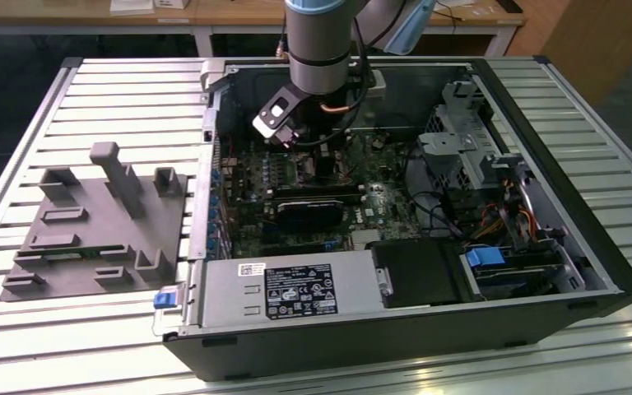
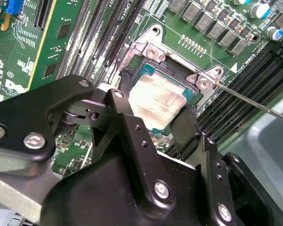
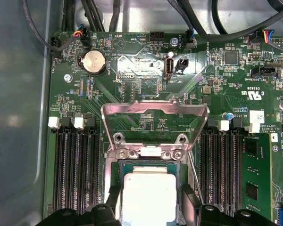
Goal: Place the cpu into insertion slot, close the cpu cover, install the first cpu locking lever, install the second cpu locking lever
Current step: 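Place the cpu into insertion slot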
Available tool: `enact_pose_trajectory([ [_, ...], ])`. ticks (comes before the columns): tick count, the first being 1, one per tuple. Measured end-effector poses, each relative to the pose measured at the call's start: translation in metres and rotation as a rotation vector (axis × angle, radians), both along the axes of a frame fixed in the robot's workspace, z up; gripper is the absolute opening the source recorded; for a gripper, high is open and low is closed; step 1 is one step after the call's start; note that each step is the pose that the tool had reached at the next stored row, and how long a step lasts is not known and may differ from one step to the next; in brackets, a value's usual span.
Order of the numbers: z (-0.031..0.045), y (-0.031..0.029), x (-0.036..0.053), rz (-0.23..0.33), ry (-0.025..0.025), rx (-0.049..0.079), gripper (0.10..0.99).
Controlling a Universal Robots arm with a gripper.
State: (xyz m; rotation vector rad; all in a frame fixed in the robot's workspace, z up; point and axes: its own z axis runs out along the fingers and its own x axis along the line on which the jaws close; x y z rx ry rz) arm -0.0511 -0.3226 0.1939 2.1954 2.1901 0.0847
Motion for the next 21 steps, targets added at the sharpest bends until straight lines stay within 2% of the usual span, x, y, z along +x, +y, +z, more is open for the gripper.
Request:
enact_pose_trajectory([
  [4, 0.0015, 0.0, 0.0, 0.0, -0.0001, 0.0, 0.612],
  [10, 0.0103, 0.0, 0.0, 0.0, 0.0, 0.0, 0.612],
  [21, 0.037, 0.0, 0.0, 0.0, -0.0001, 0.0, 0.612],
])
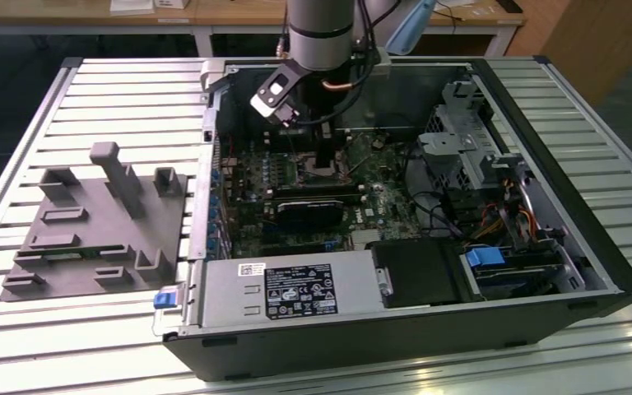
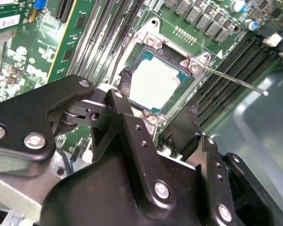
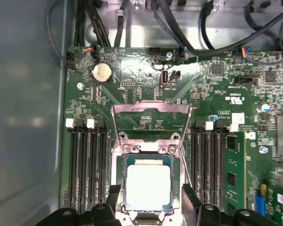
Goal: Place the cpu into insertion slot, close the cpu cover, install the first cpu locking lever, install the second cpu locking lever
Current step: 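Place the cpu into insertion slot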
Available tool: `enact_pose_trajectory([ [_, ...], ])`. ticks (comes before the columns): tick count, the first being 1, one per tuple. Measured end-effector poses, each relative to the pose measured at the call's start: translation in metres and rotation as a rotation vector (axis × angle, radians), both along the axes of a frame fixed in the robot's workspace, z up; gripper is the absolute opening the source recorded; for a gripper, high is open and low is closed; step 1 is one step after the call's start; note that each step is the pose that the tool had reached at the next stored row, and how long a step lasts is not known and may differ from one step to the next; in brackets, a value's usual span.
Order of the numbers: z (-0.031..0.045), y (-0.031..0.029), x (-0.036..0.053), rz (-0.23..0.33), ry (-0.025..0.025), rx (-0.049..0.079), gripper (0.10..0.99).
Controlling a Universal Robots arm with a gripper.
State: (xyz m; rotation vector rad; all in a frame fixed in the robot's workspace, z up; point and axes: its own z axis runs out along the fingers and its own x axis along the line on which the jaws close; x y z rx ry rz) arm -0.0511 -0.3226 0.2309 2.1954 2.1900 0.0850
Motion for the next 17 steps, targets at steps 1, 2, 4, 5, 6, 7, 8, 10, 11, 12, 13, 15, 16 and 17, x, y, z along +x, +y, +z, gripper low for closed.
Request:
enact_pose_trajectory([
  [1, 0.0026, 0.0, 0.0, 0.0, 0.0001, 0.0, 0.612],
  [2, 0.005, 0.0, 0.0, 0.0, 0.0, 0.0, 0.612],
  [4, 0.0074, 0.0, 0.0, 0.0, -0.0001, 0.0, 0.612],
  [5, 0.0073, 0.0, 0.0, 0.0, -0.0002, 0.0, 0.612],
  [6, 0.0073, 0.0, 0.0, 0.0, -0.0003, 0.0, 0.612],
  [7, 0.0073, 0.0, 0.0, 0.0, -0.0003, 0.0, 0.612],
  [8, 0.0074, 0.0, 0.0, 0.0, -0.0002, 0.0, 0.612],
  [10, 0.0075, 0.0, 0.0, 0.0, -0.0002, 0.0, 0.612],
  [11, 0.0075, 0.0, 0.0, 0.0, -0.0002, 0.0, 0.6],
  [12, 0.0076, 0.0, 0.0, 0.0, -0.0002, 0.0, 0.6],
  [13, 0.0077, 0.0, 0.0, 0.0, -0.0001, 0.0, 0.537],
  [15, 0.0077, 0.0, 0.0, 0.0, -0.0002, 0.0, 0.471],
  [16, 0.0077, 0.0, 0.0, 0.0, -0.0001, 0.0, 0.412],
  [17, 0.0078, 0.0, 0.0, 0.0, -0.0001, 0.0, 0.357],
])
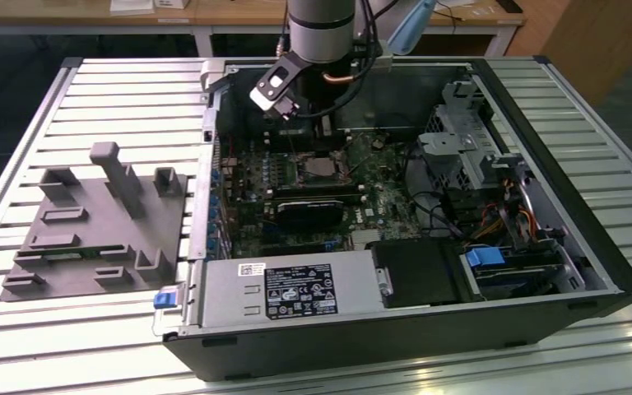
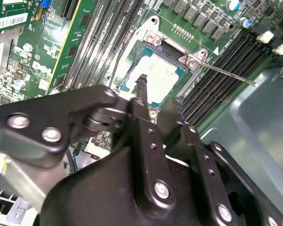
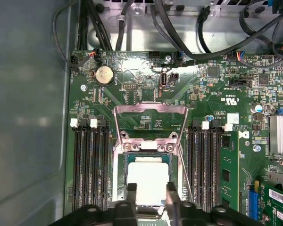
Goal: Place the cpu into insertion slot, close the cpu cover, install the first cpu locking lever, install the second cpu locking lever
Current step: 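Place the cpu into insertion slot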
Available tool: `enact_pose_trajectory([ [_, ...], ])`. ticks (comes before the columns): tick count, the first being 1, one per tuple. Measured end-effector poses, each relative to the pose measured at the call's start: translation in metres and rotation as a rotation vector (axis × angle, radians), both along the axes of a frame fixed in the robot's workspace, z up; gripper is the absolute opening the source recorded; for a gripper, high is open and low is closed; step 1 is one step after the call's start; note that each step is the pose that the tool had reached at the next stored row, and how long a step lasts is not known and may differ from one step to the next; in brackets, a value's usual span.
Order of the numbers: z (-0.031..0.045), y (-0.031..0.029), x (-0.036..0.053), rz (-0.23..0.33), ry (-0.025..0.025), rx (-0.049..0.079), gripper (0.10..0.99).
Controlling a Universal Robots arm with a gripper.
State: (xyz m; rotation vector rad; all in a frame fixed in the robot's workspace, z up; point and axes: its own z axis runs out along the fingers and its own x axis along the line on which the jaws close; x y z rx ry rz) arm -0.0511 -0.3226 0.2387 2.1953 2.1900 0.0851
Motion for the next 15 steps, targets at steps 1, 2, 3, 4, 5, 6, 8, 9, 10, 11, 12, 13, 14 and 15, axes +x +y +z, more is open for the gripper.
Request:
enact_pose_trajectory([
  [1, 0.0, 0.0, 0.0, 0.0, 0.0, 0.0, 0.357],
  [2, 0.0001, 0.0, 0.0, 0.0, 0.0, 0.0, 0.298],
  [3, 0.0001, 0.0, 0.0, 0.0, 0.0, 0.0, 0.239],
  [4, 0.0001, 0.0, 0.0, 0.0, 0.0, 0.0, 0.239],
  [5, 0.0002, 0.0, 0.0, 0.0, 0.0, 0.0, 0.18],
  [6, 0.0002, 0.0, 0.0, 0.0, 0.0, 0.0, 0.122],
  [8, 0.0003, 0.0, 0.0, 0.0, 0.0, 0.0, 0.102],
  [9, 0.0003, 0.0, 0.0, 0.0, 0.0, 0.0, 0.102],
  [10, 0.0003, 0.0, 0.0, 0.0, 0.0, 0.0, 0.102],
  [11, 0.0004, 0.0, 0.0, 0.0, 0.0, 0.0, 0.102],
  [12, 0.0004, 0.0, 0.0, 0.0, 0.0, 0.0, 0.102],
  [13, 0.0005, 0.0, 0.0, 0.0, 0.0, 0.0, 0.102],
  [14, 0.0011, -0.0001, 0.0, 0.0, 0.0004, -0.001, 0.102],
  [15, 0.002, -0.0001, 0.0, 0.0, 0.0003, 0.0, 0.102],
])
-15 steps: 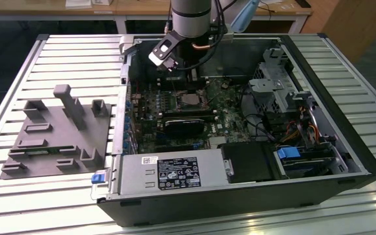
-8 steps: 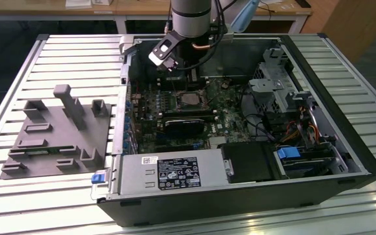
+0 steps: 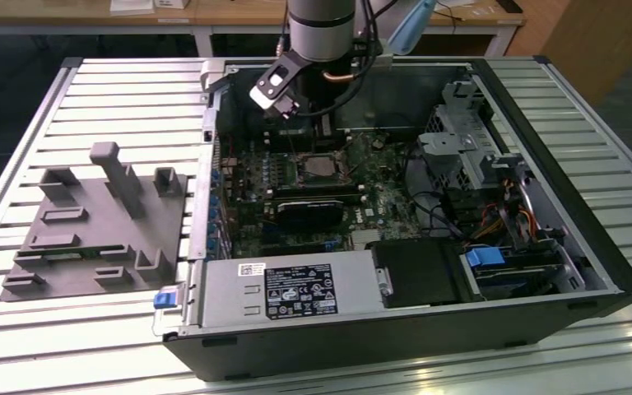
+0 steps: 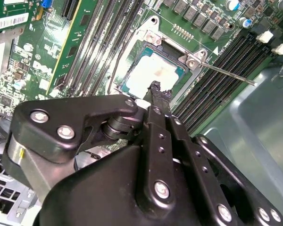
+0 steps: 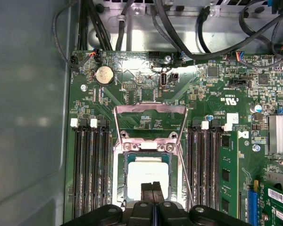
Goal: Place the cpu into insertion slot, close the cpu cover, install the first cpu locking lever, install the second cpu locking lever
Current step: 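Place the cpu into insertion slot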
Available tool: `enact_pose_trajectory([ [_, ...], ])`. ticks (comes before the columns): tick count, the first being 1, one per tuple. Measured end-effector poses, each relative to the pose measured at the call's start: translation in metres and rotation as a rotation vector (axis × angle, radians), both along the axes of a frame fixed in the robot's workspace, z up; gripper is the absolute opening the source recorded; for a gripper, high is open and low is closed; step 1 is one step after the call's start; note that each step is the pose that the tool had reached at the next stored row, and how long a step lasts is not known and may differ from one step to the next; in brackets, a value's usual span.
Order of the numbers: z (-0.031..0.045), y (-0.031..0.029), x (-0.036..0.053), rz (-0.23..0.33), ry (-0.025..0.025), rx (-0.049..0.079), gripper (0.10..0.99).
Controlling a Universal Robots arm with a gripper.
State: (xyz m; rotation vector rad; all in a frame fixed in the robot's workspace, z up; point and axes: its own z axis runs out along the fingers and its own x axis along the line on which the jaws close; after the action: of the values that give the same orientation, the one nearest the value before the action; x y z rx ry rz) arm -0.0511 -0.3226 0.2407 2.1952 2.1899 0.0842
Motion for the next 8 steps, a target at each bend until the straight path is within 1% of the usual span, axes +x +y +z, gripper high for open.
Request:
enact_pose_trajectory([
  [2, 0.003, 0.0, 0.0001, 0.0, -0.0009, 0.0, 0.102],
  [8, 0.0149, 0.0001, 0.0, 0.0, -0.0064, 0.0, 0.102],
])
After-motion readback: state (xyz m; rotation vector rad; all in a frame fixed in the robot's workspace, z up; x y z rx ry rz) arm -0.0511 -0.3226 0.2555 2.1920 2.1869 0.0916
